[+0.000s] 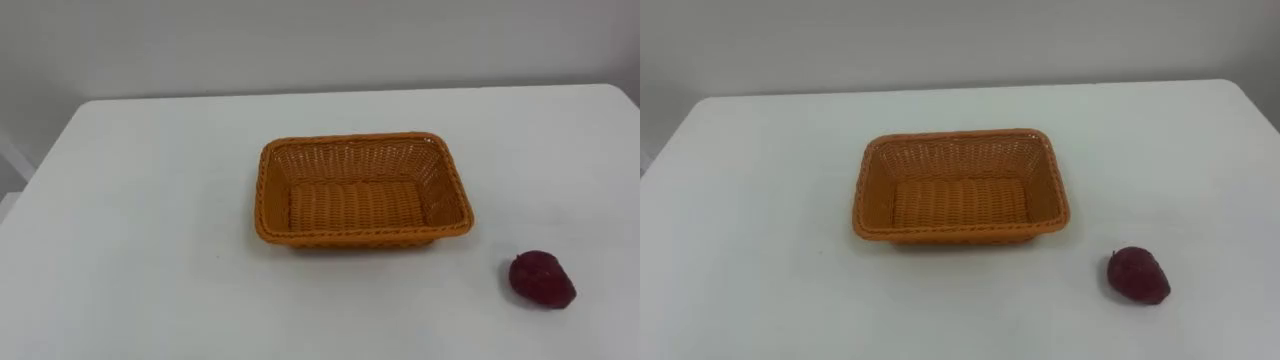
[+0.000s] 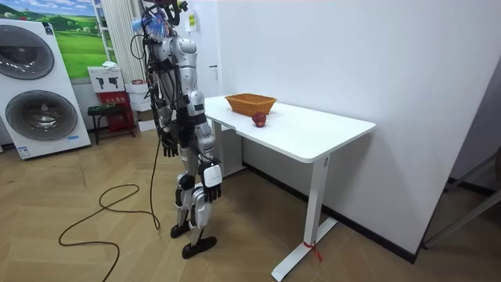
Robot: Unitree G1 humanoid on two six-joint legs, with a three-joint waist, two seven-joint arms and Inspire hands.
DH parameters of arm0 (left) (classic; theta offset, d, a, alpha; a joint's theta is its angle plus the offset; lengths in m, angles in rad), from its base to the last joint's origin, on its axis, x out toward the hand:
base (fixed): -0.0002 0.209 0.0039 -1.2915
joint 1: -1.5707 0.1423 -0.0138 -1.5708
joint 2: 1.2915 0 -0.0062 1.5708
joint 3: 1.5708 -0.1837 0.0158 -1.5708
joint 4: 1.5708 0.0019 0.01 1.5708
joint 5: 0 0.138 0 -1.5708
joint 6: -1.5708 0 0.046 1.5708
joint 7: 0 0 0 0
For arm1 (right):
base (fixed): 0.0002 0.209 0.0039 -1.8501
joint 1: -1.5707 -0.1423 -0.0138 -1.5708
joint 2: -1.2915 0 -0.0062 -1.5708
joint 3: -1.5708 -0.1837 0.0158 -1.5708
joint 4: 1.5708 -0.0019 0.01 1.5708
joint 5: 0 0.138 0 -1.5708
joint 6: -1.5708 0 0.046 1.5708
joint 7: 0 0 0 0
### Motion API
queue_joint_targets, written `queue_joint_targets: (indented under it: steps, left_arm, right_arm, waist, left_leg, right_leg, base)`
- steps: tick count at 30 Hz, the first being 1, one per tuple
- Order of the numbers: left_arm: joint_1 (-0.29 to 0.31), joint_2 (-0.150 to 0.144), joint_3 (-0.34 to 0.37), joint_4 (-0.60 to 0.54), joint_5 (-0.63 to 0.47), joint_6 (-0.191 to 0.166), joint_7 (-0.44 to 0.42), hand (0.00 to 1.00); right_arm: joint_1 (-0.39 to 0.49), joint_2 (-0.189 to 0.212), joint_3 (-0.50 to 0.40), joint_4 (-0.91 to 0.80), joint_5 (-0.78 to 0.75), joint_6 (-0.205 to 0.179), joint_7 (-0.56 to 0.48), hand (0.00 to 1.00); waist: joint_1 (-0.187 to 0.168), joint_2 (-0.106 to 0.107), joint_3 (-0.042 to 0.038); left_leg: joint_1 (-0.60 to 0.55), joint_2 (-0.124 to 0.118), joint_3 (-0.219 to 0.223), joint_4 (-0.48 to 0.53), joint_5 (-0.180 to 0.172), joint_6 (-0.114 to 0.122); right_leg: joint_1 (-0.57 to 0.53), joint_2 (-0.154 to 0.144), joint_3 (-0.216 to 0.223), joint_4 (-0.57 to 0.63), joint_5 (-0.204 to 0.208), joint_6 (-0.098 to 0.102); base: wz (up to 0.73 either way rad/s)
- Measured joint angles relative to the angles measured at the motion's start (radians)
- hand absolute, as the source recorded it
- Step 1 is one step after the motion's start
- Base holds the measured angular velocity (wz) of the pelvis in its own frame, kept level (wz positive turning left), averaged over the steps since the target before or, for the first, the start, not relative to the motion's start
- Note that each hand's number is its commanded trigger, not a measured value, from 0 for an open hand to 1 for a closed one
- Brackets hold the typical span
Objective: Pick and place apple
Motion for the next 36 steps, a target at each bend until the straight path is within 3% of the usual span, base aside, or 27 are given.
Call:
queue_joint_targets:
  steps: [9, 17, 18, 23, 26, 33, 36]
  left_arm:
    - [0.0, 0.0, 0.0, 0.001, -0.001, -0.004, 0.001, 0.0]
    - [0.007, -0.004, 0.031, -0.01, -0.009, -0.024, 0.004, 0.0]
    - [0.011, -0.006, 0.04, -0.008, -0.017, -0.032, 0.007, 0.0]
    - [0.027, -0.004, 0.105, -0.01, -0.059, -0.061, 0.044, 0.0]
    - [0.039, 0.002, 0.151, -0.01, -0.06, -0.079, 0.052, 0.0]
    - [0.072, 0.021, 0.179, -0.049, -0.075, -0.129, 0.082, 0.0]
    - [0.072, 0.025, 0.2, -0.052, -0.067, -0.142, 0.087, 0.0]
  right_arm:
    - [0.0, 0.0, -0.008, 0.0, 0.105, -0.001, -0.022, 0.0]
    - [0.056, 0.012, -0.108, -0.008, 0.588, 0.01, -0.112, 0.0]
    - [0.058, 0.012, -0.171, -0.024, 0.68, 0.005, -0.14, 0.0]
    - [0.04, 0.011, -0.386, -0.188, 1.065, -0.051, -0.261, 0.0]
    - [0.019, 0.01, -0.488, -0.307, 1.234, -0.129, -0.344, 0.0]
    - [0.024, 0.012, -0.56, -0.438, 1.329, -0.241, -0.504, 0.0]
    - [0.02, 0.008, -0.605, -0.484, 1.318, -0.283, -0.578, 0.0]
  waist:
    - [0.0, -0.008, -0.0003]
    - [-0.009, -0.013, 0.0047]
    - [-0.018, -0.015, 0.0041]
    - [-0.059, -0.022, 0.0032]
    - [-0.081, -0.028, 0.0021]
    - [-0.081, -0.049, -0.0139]
    - [-0.082, -0.055, -0.0134]
  left_leg:
    - [0.002, 0.0, 0.006, -0.001, 0.0, 0.0]
    - [-0.004, 0.001, 0.009, 0.0, 0.0, 0.0]
    - [-0.006, 0.001, 0.011, 0.004, 0.0, 0.0]
    - [-0.011, 0.001, 0.014, 0.004, 0.0, 0.0]
    - [-0.013, 0.001, 0.018, 0.006, 0.0, 0.0]
    - [-0.029, 0.0, 0.018, 0.007, 0.001, 0.0]
    - [-0.029, -0.001, 0.019, 0.002, 0.001, 0.0]
  right_leg:
    - [0.001, 0.0, 0.0, 0.0, 0.0, 0.0]
    - [0.0, 0.002, 0.005, 0.004, 0.0, 0.0]
    - [-0.002, 0.002, 0.007, 0.004, 0.0, 0.0]
    - [-0.016, 0.001, 0.006, 0.007, 0.0, 0.0]
    - [-0.019, 0.001, 0.009, 0.0, 0.0, 0.0]
    - [-0.026, 0.001, 0.007, 0.003, 0.0, 0.001]
    - [-0.027, 0.002, 0.009, -0.001, 0.0, 0.0]
  base:
    - [0.0]
    - [-0.01]
    - [-0.06]
    - [-0.01]
    - [0.0]
    - [0.0]
    - [0.0]
